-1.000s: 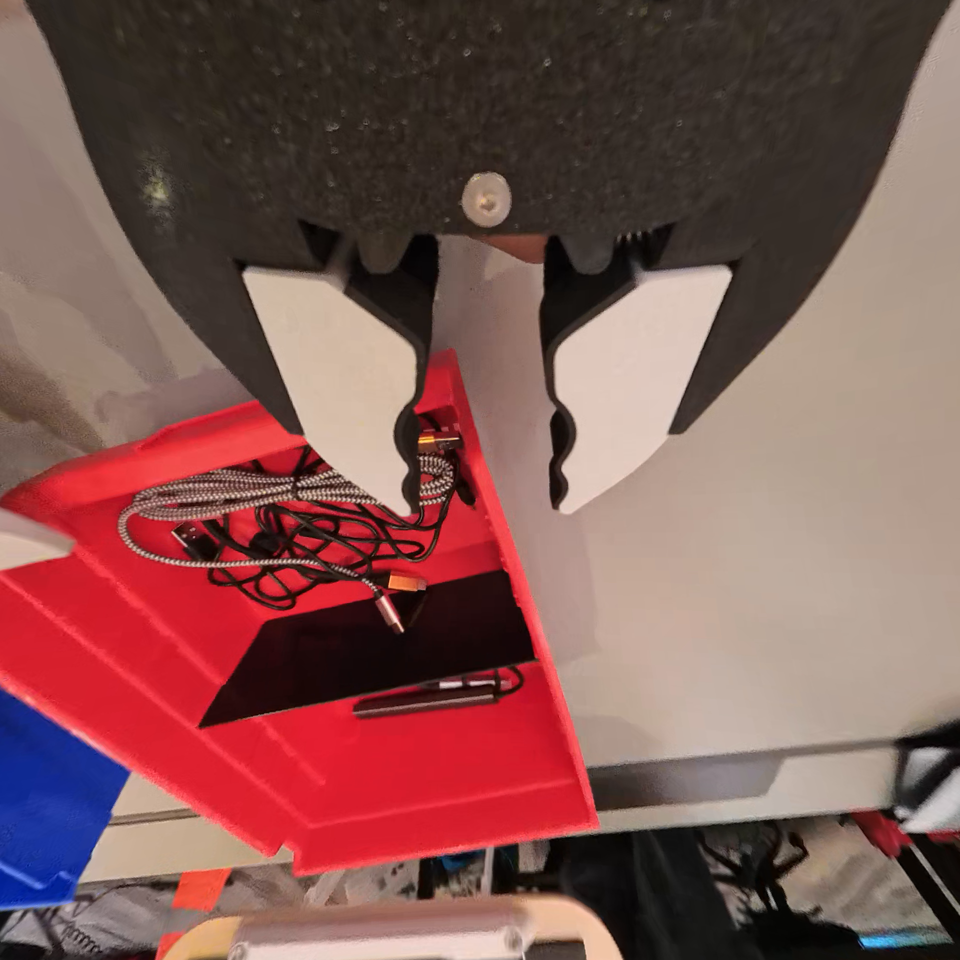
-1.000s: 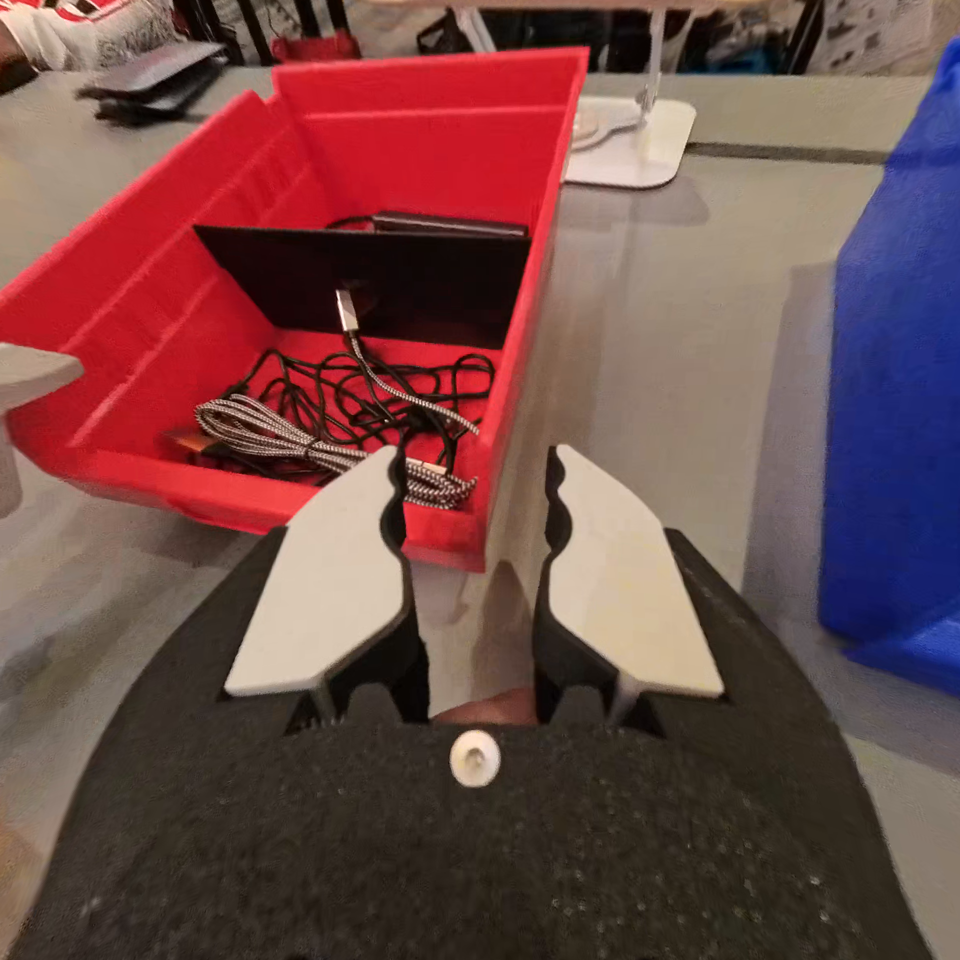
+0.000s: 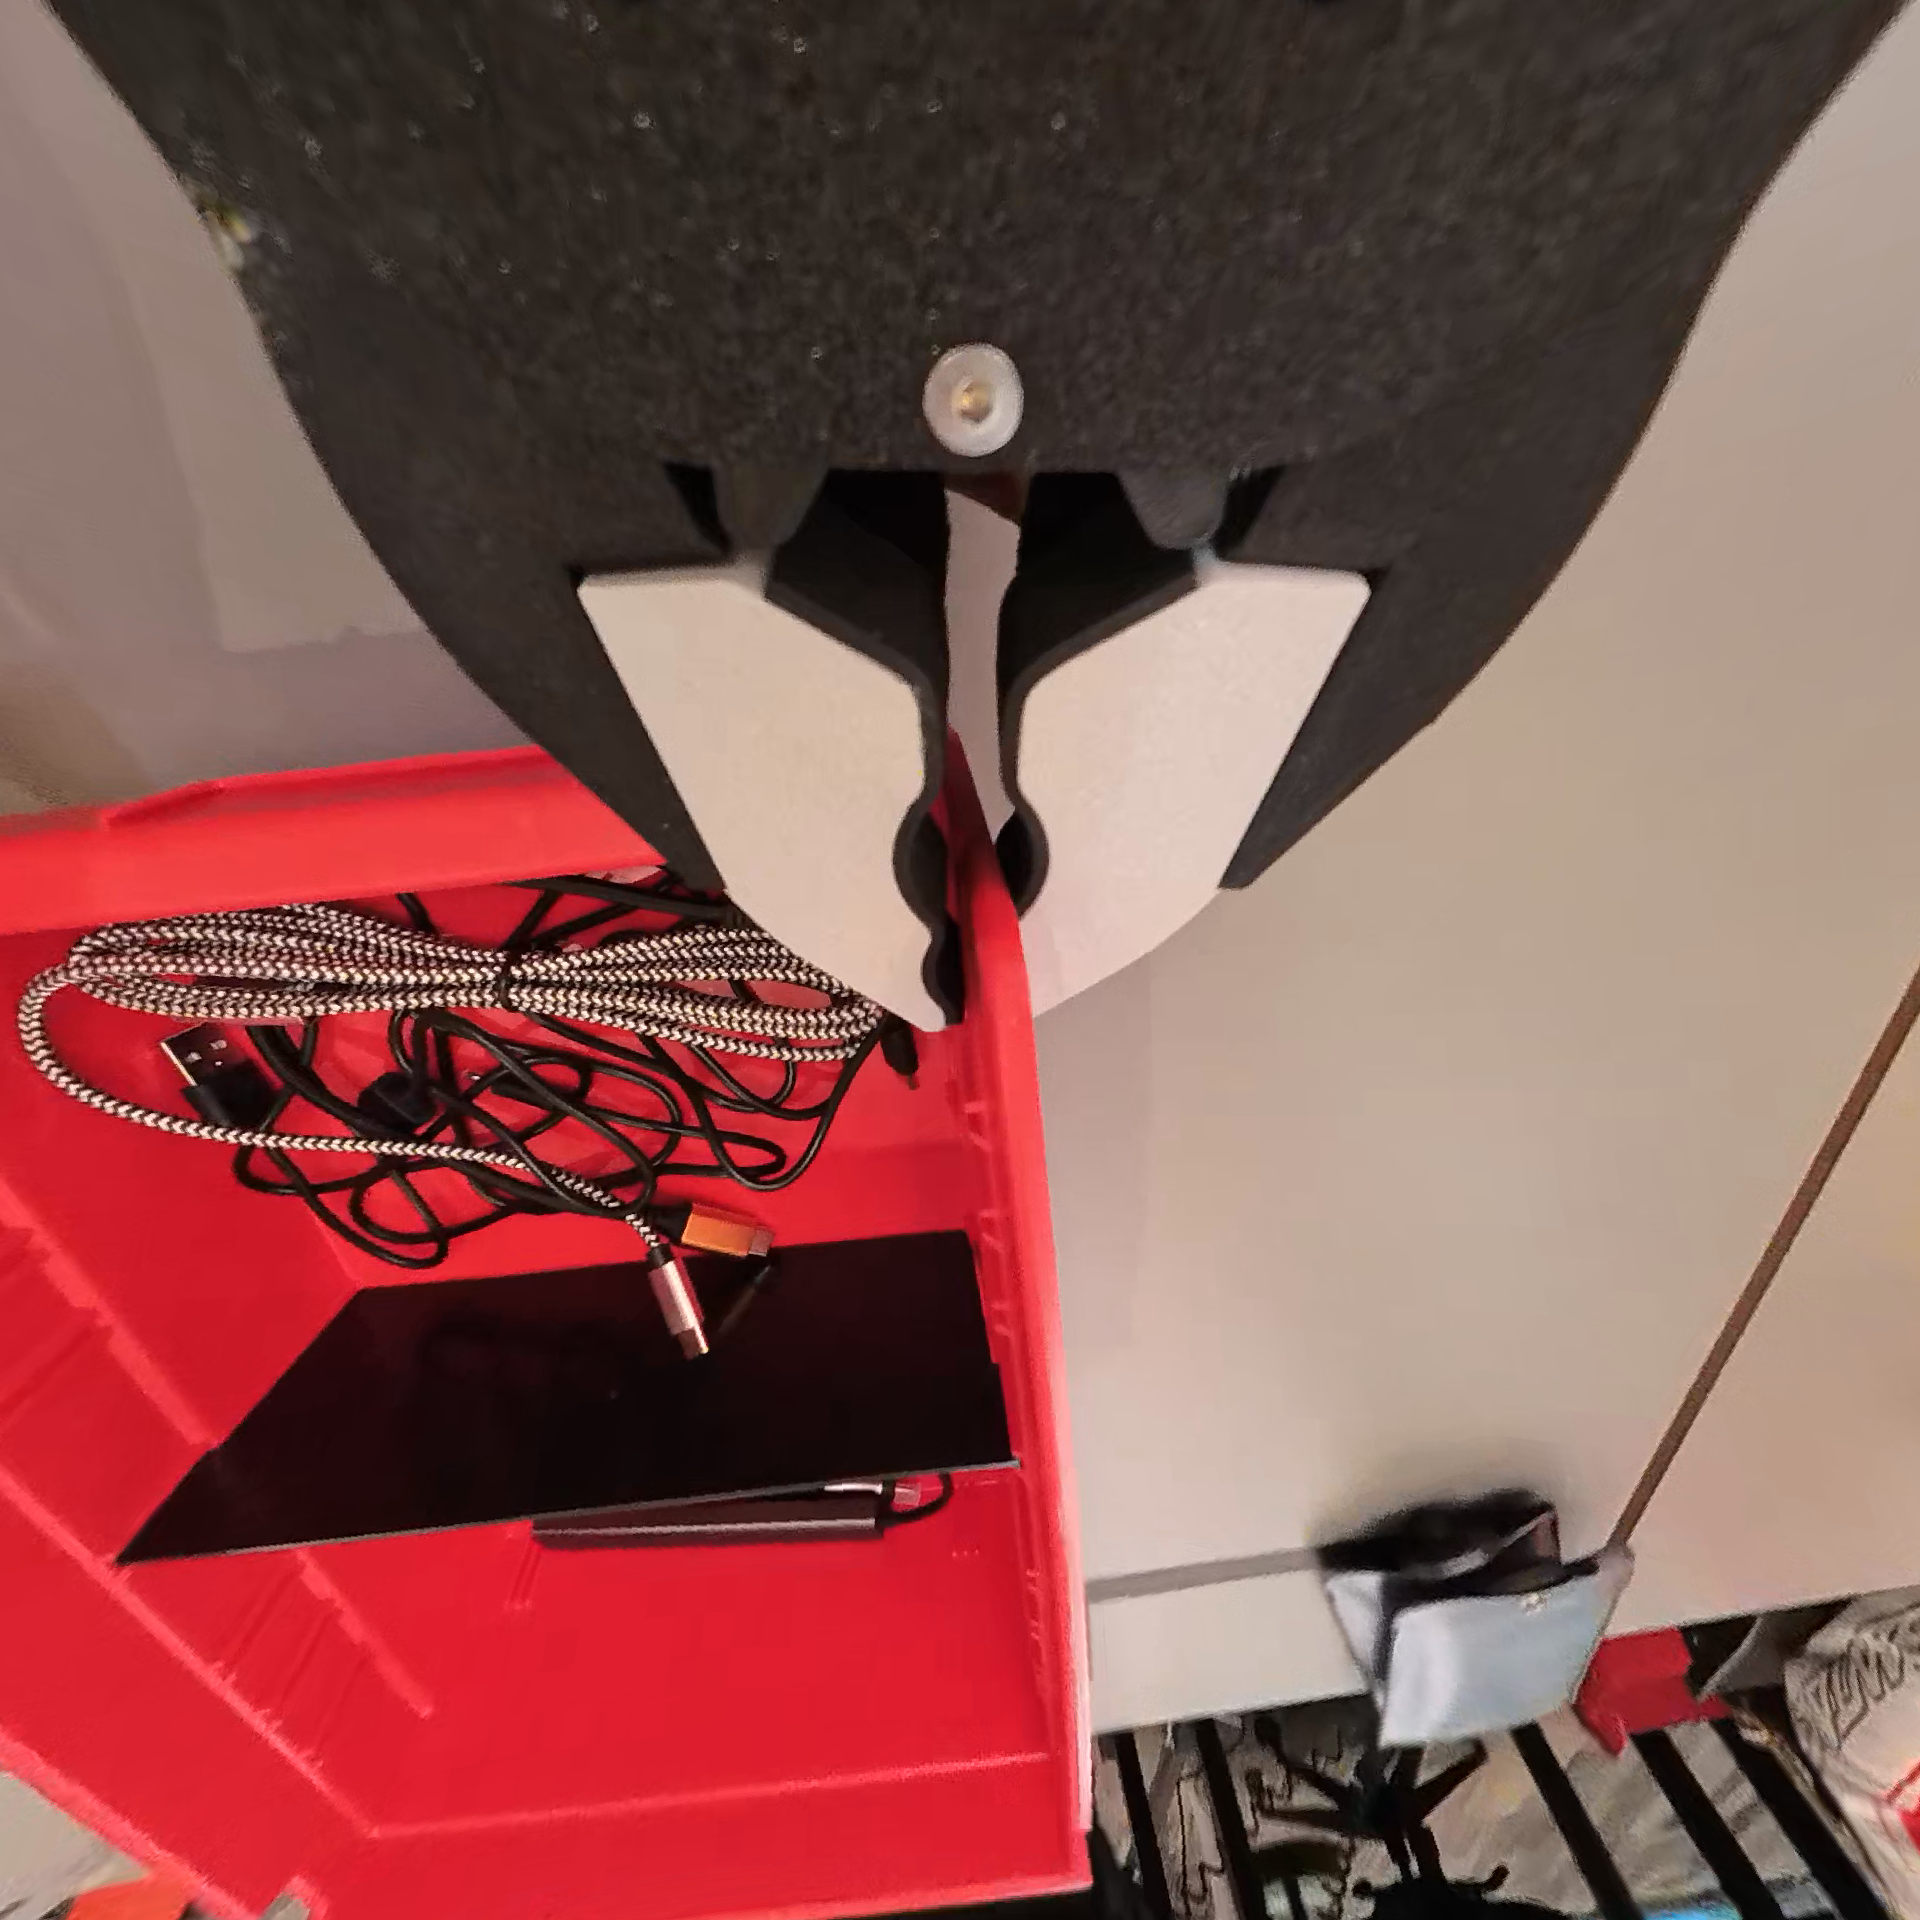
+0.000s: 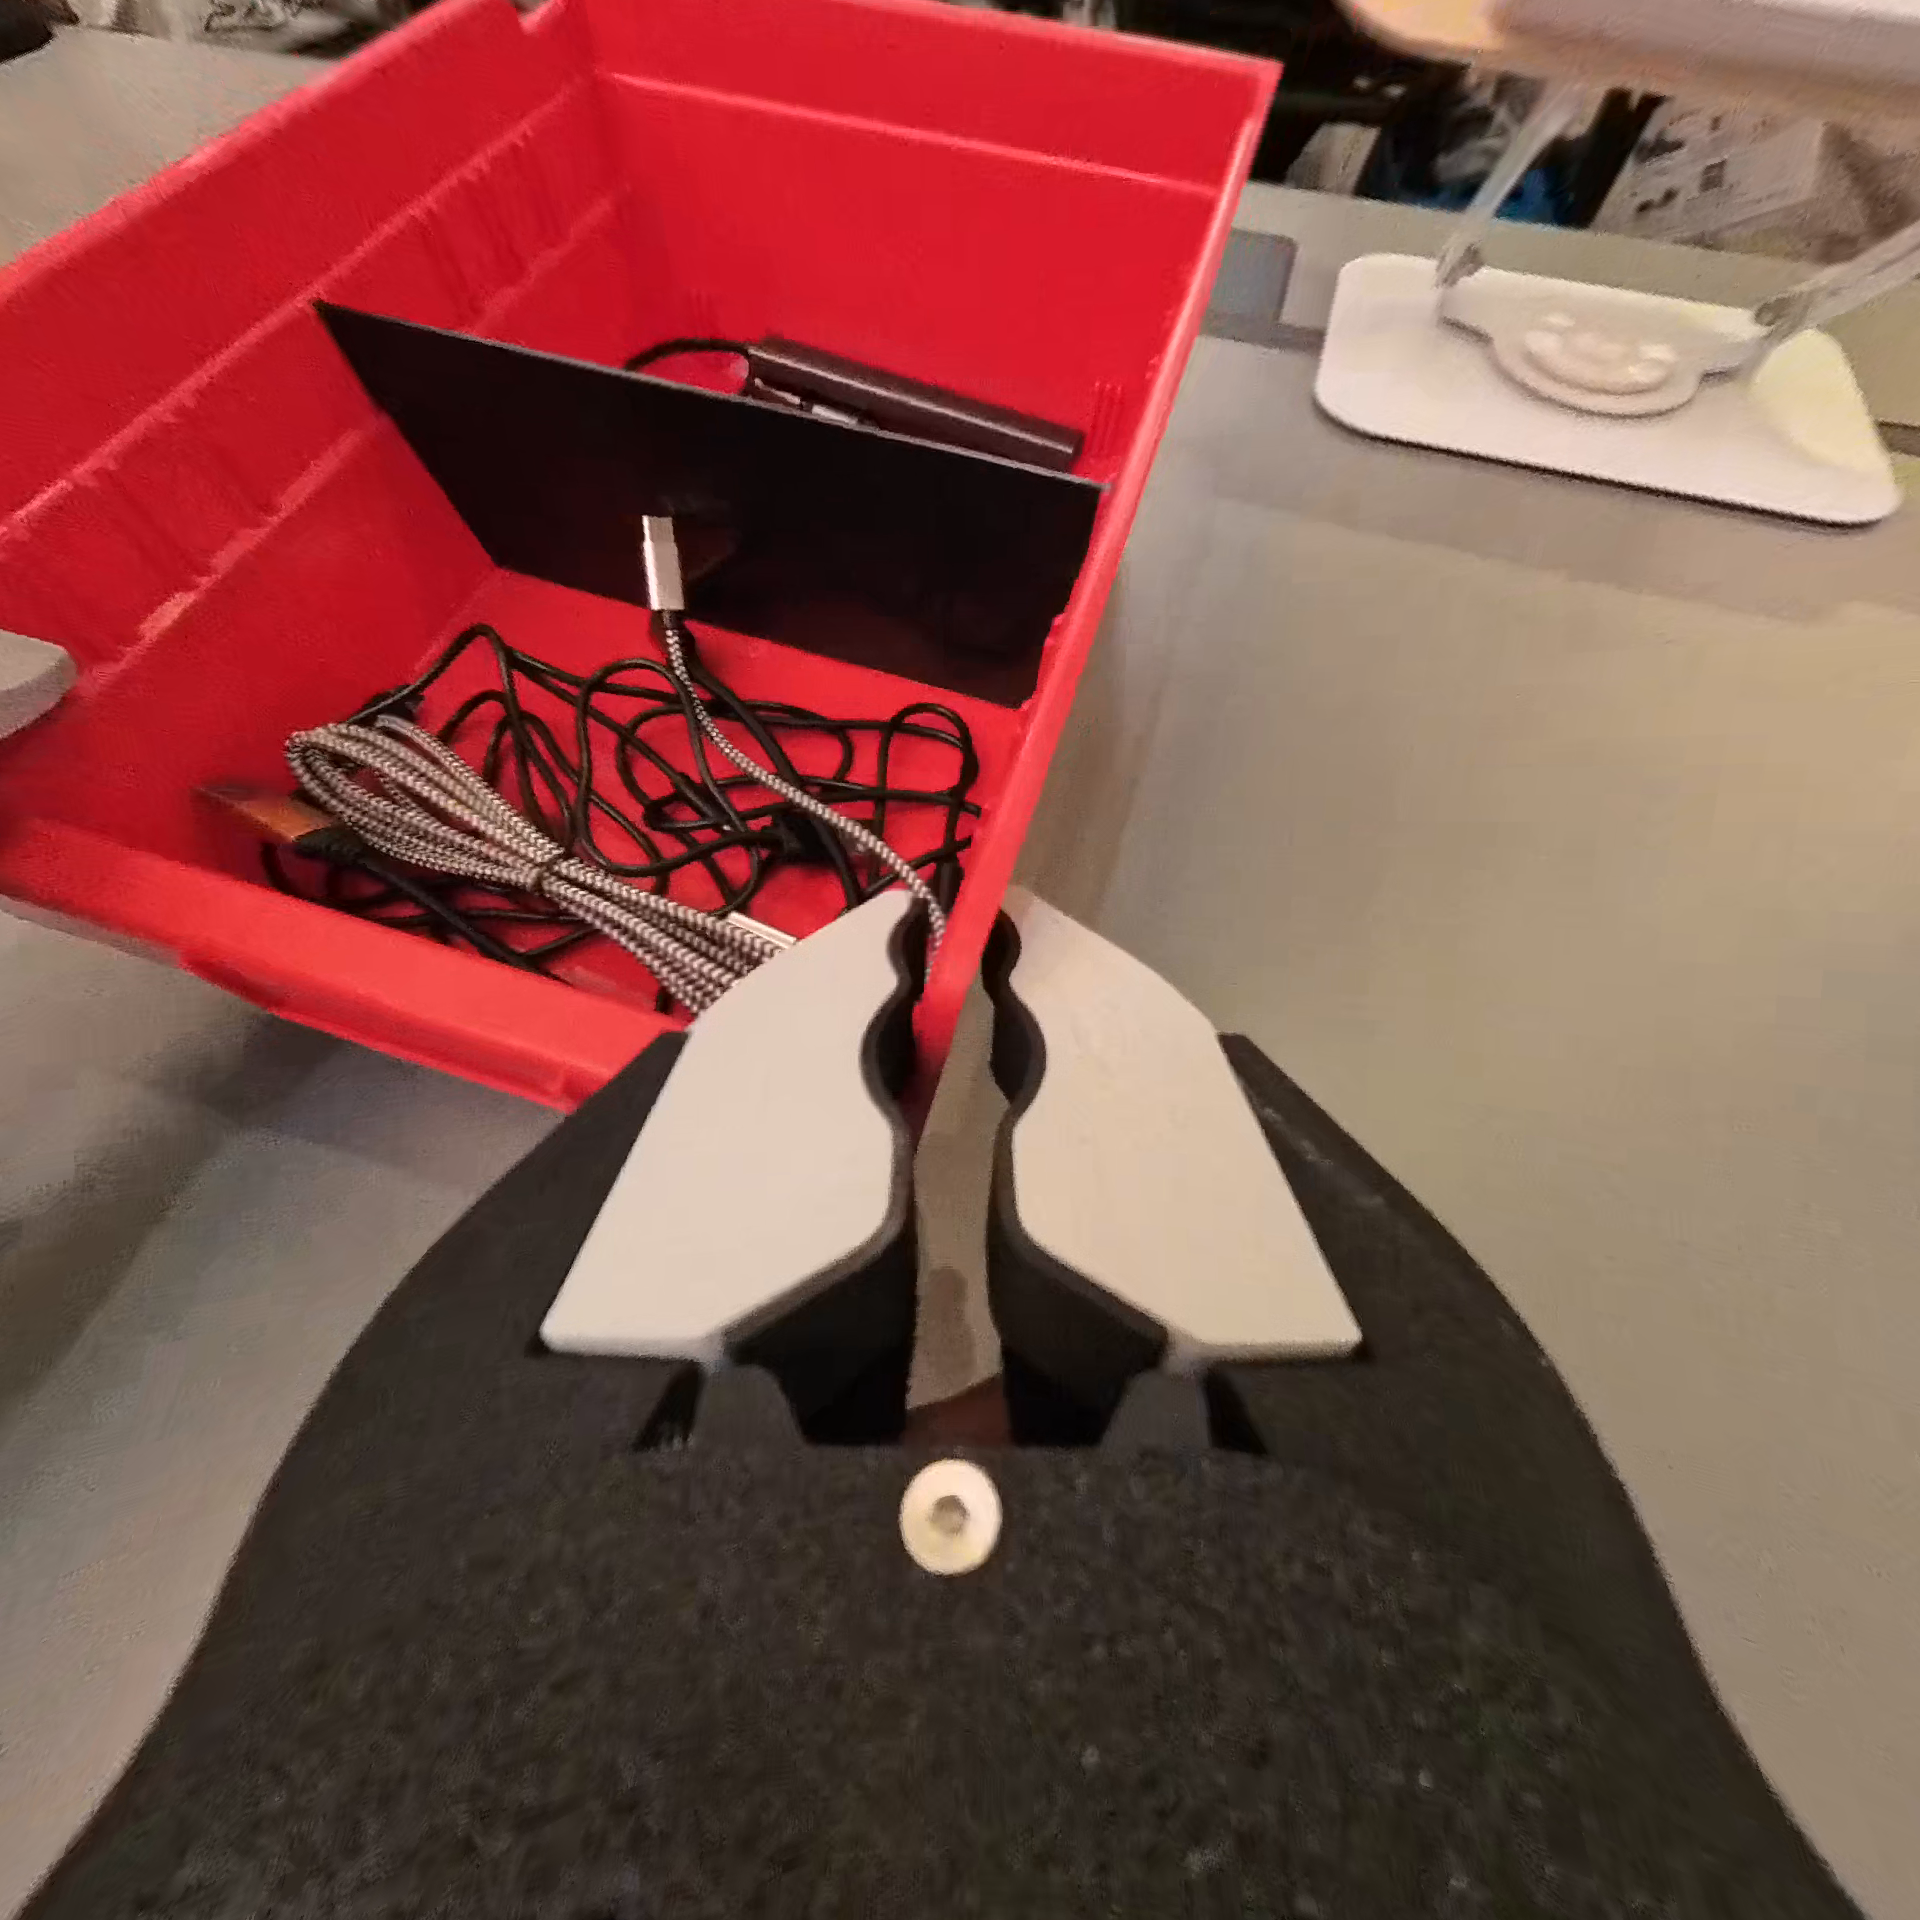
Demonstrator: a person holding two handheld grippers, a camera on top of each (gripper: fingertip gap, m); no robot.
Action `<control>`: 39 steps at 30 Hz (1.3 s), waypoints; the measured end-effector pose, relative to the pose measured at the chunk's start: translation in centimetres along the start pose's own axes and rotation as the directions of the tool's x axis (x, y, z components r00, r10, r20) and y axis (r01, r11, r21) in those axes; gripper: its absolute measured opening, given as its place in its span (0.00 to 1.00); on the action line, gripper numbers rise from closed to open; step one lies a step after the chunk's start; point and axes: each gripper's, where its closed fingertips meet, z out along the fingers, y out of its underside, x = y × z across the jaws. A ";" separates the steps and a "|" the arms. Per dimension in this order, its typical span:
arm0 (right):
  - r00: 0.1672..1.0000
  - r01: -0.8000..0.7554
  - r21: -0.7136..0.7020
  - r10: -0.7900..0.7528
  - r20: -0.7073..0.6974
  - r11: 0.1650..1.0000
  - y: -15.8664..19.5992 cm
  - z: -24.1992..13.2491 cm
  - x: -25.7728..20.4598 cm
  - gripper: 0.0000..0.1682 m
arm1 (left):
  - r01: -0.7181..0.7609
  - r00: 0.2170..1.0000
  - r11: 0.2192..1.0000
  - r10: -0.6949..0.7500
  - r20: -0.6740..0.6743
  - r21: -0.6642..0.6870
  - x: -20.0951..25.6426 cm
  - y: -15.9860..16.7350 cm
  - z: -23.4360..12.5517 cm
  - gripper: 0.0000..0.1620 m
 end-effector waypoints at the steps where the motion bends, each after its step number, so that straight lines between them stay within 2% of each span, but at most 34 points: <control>1: 1.000 0.004 -0.018 -0.004 0.017 1.000 0.3 0.4 -0.7 0.06 | 0.009 1.000 1.000 -0.009 0.005 -0.022 -0.6 0.6 0.2 0.02; 4: 0.998 0.026 0.007 -0.026 0.064 1.000 0.1 0.9 -1.7 0.08 | 0.061 0.998 0.998 -0.061 -0.006 -0.008 -1.6 0.9 0.4 0.02; 7: 0.976 0.116 -0.006 -0.113 0.186 0.993 0.4 0.5 -2.7 0.12 | 0.089 0.995 0.996 -0.089 0.041 0.011 -2.5 0.8 0.2 0.03; 8: 0.964 0.134 -0.021 -0.125 0.235 0.991 0.6 -0.2 -2.8 0.13 | 0.087 0.993 0.996 -0.088 0.075 0.018 -2.9 0.7 0.0 0.07; 11: 0.907 0.156 -0.012 -0.138 0.398 0.988 1.2 -3.9 -2.3 0.18 | 0.088 0.984 0.995 -0.093 0.150 0.042 -3.9 -0.2 -1.4 0.18; 13: 0.849 0.170 -0.027 -0.132 0.512 0.985 2.2 -6.9 -0.8 0.18 | 0.114 0.974 0.982 -0.140 0.177 0.150 -4.4 -1.9 -3.3 0.20; 16: 0.800 0.186 -0.066 -0.112 0.589 0.980 4.6 -10.3 4.6 0.19 | 0.208 0.957 0.937 -0.254 0.141 0.280 -4.3 -3.2 -6.0 0.20; 19: 0.866 0.122 -0.072 -0.071 0.495 0.990 6.5 -11.7 13.3 0.22 | 0.291 0.932 0.919 -0.335 0.140 0.267 -3.8 -1.8 -7.0 0.22; 21: 0.923 -0.012 -0.028 0.022 0.383 1.000 7.4 -12.9 19.2 0.22 | 0.333 0.916 0.906 -0.377 0.140 0.263 -2.7 -1.0 -7.6 0.23; 22: 0.926 -0.085 -0.018 0.086 0.367 0.996 8.2 -13.8 21.4 0.21 | 0.357 0.910 0.897 -0.397 0.119 0.258 -1.6 -0.7 -7.7 0.23; 25: 0.940 -0.235 -0.035 0.236 0.247 0.971 11.0 -16.1 28.0 0.22 | 0.427 0.901 0.879 -0.434 -0.018 0.210 3.5 0.0 -8.0 0.23; 28: 0.936 -0.329 0.070 0.315 0.158 0.942 10.3 -18.0 34.3 0.22 | 0.396 0.914 0.912 -0.380 -0.139 0.110 9.1 1.3 -7.8 0.23; 30: 0.937 -0.345 0.120 0.334 0.105 0.931 10.1 -18.5 37.9 0.22 | 0.352 0.925 0.934 -0.338 -0.175 0.061 11.6 2.1 -7.5 0.23; 32: 0.939 -0.337 0.121 0.343 -0.031 0.934 11.1 -18.6 41.7 0.22 | 0.297 0.936 0.955 -0.285 -0.208 0.027 13.1 2.2 -7.1 0.23; 34: 0.939 -0.302 0.117 0.316 -0.135 0.946 11.5 -18.9 44.0 0.22 | 0.217 0.962 0.976 -0.209 -0.176 0.029 13.1 2.3 -6.6 0.23; 39: 0.946 -0.190 0.170 0.226 -0.230 0.967 10.1 -19.2 45.2 0.21 | 0.105 0.985 0.994 -0.106 -0.139 -0.015 12.9 3.8 -6.5 0.23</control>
